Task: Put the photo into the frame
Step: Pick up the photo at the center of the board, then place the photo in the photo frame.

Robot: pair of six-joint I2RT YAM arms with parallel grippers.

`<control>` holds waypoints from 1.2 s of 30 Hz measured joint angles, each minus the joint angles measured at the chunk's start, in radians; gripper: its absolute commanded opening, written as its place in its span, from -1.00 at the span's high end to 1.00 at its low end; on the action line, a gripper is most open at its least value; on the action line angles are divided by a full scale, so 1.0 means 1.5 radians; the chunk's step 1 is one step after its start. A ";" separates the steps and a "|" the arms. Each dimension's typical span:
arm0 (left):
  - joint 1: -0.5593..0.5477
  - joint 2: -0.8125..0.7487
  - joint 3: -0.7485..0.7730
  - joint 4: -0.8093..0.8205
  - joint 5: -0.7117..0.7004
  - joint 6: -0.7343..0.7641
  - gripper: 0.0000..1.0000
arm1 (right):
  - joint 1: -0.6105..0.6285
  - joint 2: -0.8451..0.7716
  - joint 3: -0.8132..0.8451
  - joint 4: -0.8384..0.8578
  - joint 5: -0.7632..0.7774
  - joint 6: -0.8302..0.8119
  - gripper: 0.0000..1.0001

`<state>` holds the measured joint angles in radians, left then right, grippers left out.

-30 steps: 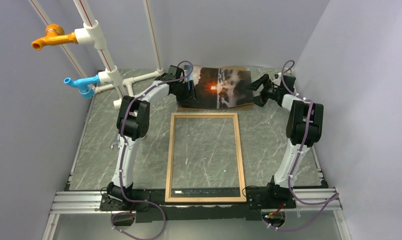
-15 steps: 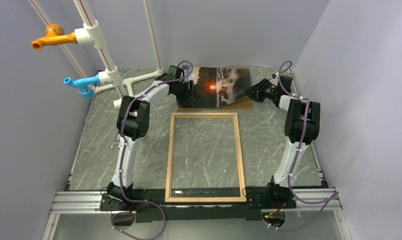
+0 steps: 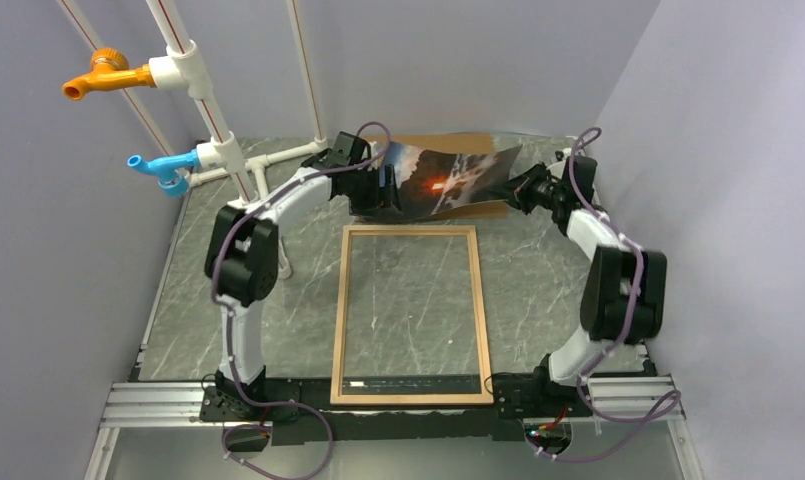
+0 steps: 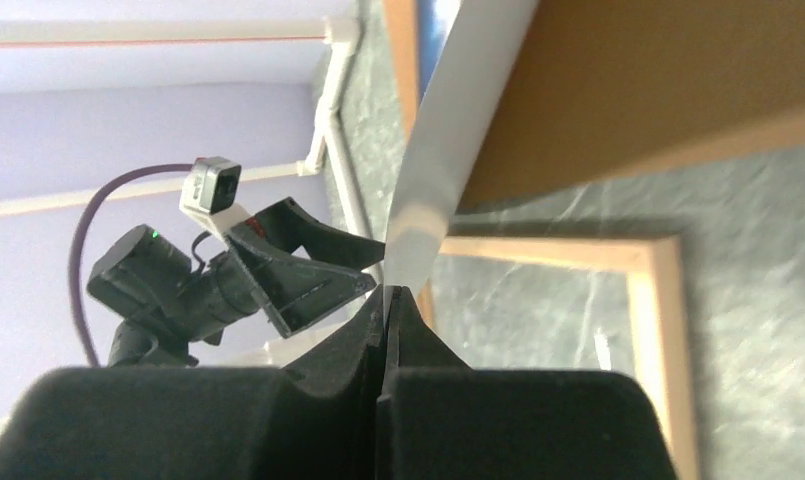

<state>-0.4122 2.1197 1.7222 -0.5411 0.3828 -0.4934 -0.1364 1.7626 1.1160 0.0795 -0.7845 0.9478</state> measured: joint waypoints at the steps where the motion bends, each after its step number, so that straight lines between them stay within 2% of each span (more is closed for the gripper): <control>1: -0.010 -0.030 -0.017 -0.001 -0.005 0.002 -0.67 | 0.004 -0.045 -0.031 0.006 0.009 0.011 1.00; 7: -0.107 -0.273 -0.145 0.010 -0.051 -0.003 -0.70 | 0.032 -0.294 -0.178 0.007 0.073 0.061 1.00; 12: -0.176 -0.414 -0.230 0.011 -0.100 -0.032 -0.70 | 0.076 -0.451 -0.240 -0.044 0.135 0.081 1.00; 20: -0.221 -0.564 -0.419 -0.002 -0.182 -0.125 -0.69 | 0.265 -0.638 -0.345 -0.148 0.243 0.111 0.95; 26: -0.239 -0.651 -0.541 -0.001 -0.204 -0.193 -0.70 | 0.388 -0.690 -0.418 -0.194 0.294 0.126 -0.02; 28: -0.249 -0.671 -0.570 0.004 -0.209 -0.213 -0.70 | 0.413 -0.690 -0.435 -0.205 0.301 0.129 -0.24; 31: -0.264 -0.694 -0.611 0.014 -0.210 -0.242 -0.68 | 0.440 -0.686 -0.445 -0.219 0.307 0.125 -0.46; 36: -0.284 -0.697 -0.655 0.026 -0.227 -0.284 -0.67 | 0.476 -0.685 -0.445 -0.238 0.314 0.111 -0.70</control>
<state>-0.8379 1.0744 0.7403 -0.5014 0.0425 -0.9188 0.5774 0.7353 0.4484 -0.2779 -0.3134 1.1149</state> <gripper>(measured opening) 0.838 0.782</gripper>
